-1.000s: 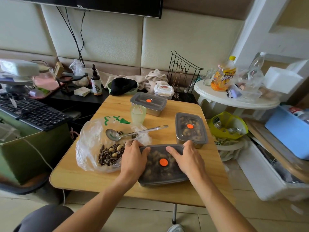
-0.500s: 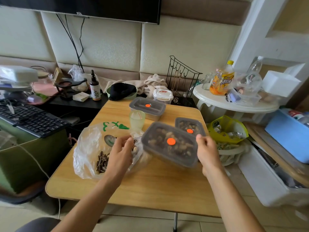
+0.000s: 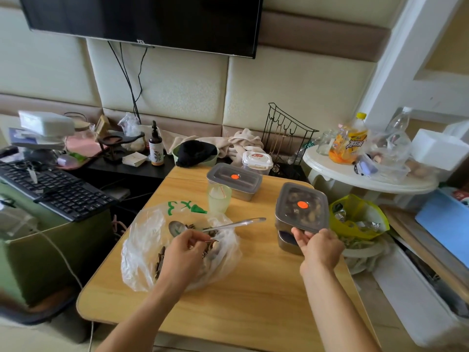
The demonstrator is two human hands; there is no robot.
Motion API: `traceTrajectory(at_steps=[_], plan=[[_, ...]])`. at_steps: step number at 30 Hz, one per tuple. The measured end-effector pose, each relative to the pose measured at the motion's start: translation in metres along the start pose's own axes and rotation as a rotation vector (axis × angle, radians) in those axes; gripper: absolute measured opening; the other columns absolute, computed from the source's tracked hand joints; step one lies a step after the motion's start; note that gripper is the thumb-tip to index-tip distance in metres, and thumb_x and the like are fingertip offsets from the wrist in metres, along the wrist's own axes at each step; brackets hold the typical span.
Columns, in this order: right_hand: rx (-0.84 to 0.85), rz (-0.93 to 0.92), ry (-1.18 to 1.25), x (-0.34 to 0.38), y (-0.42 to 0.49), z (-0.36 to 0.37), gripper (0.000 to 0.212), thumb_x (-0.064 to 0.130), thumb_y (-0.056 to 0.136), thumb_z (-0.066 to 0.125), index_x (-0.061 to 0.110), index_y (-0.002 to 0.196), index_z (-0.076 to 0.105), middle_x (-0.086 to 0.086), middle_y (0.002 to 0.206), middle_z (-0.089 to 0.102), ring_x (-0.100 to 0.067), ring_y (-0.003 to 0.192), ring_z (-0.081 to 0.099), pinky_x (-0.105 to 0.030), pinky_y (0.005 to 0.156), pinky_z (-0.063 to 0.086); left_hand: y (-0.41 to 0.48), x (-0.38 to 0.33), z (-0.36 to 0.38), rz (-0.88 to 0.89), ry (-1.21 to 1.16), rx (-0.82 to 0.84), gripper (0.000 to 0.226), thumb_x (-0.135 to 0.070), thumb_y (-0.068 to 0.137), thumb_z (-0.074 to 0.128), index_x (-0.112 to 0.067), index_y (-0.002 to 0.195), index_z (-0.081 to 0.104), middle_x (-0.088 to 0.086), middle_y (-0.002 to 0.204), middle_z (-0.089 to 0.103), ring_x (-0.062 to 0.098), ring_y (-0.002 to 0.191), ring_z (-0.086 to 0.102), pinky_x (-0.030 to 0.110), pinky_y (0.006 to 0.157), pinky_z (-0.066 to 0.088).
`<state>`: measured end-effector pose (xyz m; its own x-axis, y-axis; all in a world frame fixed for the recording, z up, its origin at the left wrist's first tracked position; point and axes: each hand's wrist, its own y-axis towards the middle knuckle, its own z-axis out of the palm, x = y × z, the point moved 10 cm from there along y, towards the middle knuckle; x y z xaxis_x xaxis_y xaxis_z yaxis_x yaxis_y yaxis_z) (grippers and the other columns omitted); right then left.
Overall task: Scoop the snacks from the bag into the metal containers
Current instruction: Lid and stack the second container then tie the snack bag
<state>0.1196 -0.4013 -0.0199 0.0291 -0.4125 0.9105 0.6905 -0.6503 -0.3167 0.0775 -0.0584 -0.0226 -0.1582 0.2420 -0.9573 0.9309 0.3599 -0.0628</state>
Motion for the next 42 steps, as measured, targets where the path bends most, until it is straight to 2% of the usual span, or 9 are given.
traceTrajectory(at_steps=[3,7,12,14,19,27,33,36,42], plan=[[0.065,0.058,-0.133,-0.017,-0.024,0.016,0.024,0.017,0.107,0.034,0.005,0.11,0.055,-0.013,0.09,0.064,-0.026,0.058,0.067,-0.031,0.051,0.052,0.008,0.002,-0.008,0.004,0.036,-0.001,0.022,-0.011,0.099,0.057,-0.025,0.091,0.072,0.007,0.077,0.071,0.015,0.05,0.051,0.032,0.05,0.04],[0.527,-0.196,-0.616,-0.03,-0.072,0.086,0.017,0.022,0.103,0.049,0.016,0.094,0.061,-0.001,0.087,0.067,-0.016,0.057,0.065,-0.033,0.053,0.05,0.012,-0.002,-0.012,0.048,0.22,0.051,0.018,-0.014,0.099,0.055,-0.028,0.098,0.066,0.002,0.084,0.07,0.012,0.054,0.056,0.034,0.053,0.048],[0.82,-0.644,-0.879,-0.03,-0.113,0.171,0.028,0.011,0.096,0.057,0.03,0.116,0.059,0.009,0.132,0.054,-0.016,0.097,0.07,-0.033,0.083,0.061,0.013,-0.005,-0.034,0.079,0.318,0.026,0.013,-0.016,0.099,0.057,-0.028,0.099,0.063,-0.006,0.088,0.068,0.021,0.076,0.068,0.044,0.072,0.058],[0.855,-0.697,-0.869,-0.035,-0.116,0.195,0.04,0.007,0.094,0.057,0.029,0.128,0.056,0.01,0.144,0.046,-0.024,0.113,0.066,-0.042,0.092,0.06,0.014,-0.006,-0.042,0.081,0.326,0.011,0.013,-0.017,0.1,0.058,-0.029,0.099,0.064,-0.005,0.091,0.068,0.02,0.078,0.068,0.039,0.071,0.057],[0.846,-0.743,-1.182,-0.063,-0.102,0.241,0.039,0.01,0.101,0.051,0.018,0.14,0.05,-0.003,0.144,0.051,-0.021,0.126,0.054,-0.025,0.091,0.04,0.023,-0.003,-0.053,0.07,0.34,0.009,0.014,-0.018,0.1,0.057,-0.029,0.098,0.066,-0.007,0.094,0.068,0.016,0.077,0.067,0.035,0.071,0.055],[0.78,-0.849,-1.574,-0.075,-0.092,0.274,0.041,0.01,0.101,0.052,0.021,0.141,0.053,-0.009,0.126,0.064,-0.027,0.098,0.058,-0.036,0.073,0.048,0.038,-0.009,-0.054,0.082,0.33,0.031,0.019,-0.015,0.1,0.055,-0.03,0.096,0.066,-0.01,0.093,0.069,0.02,0.076,0.068,0.034,0.07,0.056],[0.809,-0.832,-1.568,-0.077,-0.088,0.28,0.017,0.016,0.1,0.053,0.019,0.104,0.069,-0.008,0.11,0.07,-0.026,0.092,0.065,-0.03,0.066,0.045,0.04,-0.016,-0.048,0.075,0.258,0.048,0.022,-0.011,0.098,0.054,-0.029,0.091,0.066,-0.003,0.087,0.071,0.022,0.072,0.067,0.034,0.061,0.053],[0.852,-0.868,-1.521,-0.071,-0.092,0.275,0.033,0.012,0.099,0.049,0.021,0.068,0.046,-0.01,0.076,0.064,-0.017,0.057,0.071,-0.026,0.047,0.037,0.04,-0.018,-0.045,0.071,0.231,0.048,0.021,-0.011,0.098,0.055,-0.027,0.091,0.068,-0.001,0.087,0.071,0.024,0.075,0.068,0.04,0.068,0.056],[0.906,-0.898,-1.478,-0.063,-0.095,0.27,0.012,0.013,0.096,0.06,0.019,0.088,0.065,-0.004,0.097,0.071,-0.025,0.075,0.071,-0.045,0.07,0.062,0.039,-0.021,-0.041,0.082,0.2,0.045,0.022,-0.008,0.096,0.055,-0.025,0.09,0.069,0.005,0.083,0.071,0.027,0.073,0.068,0.047,0.069,0.057]])
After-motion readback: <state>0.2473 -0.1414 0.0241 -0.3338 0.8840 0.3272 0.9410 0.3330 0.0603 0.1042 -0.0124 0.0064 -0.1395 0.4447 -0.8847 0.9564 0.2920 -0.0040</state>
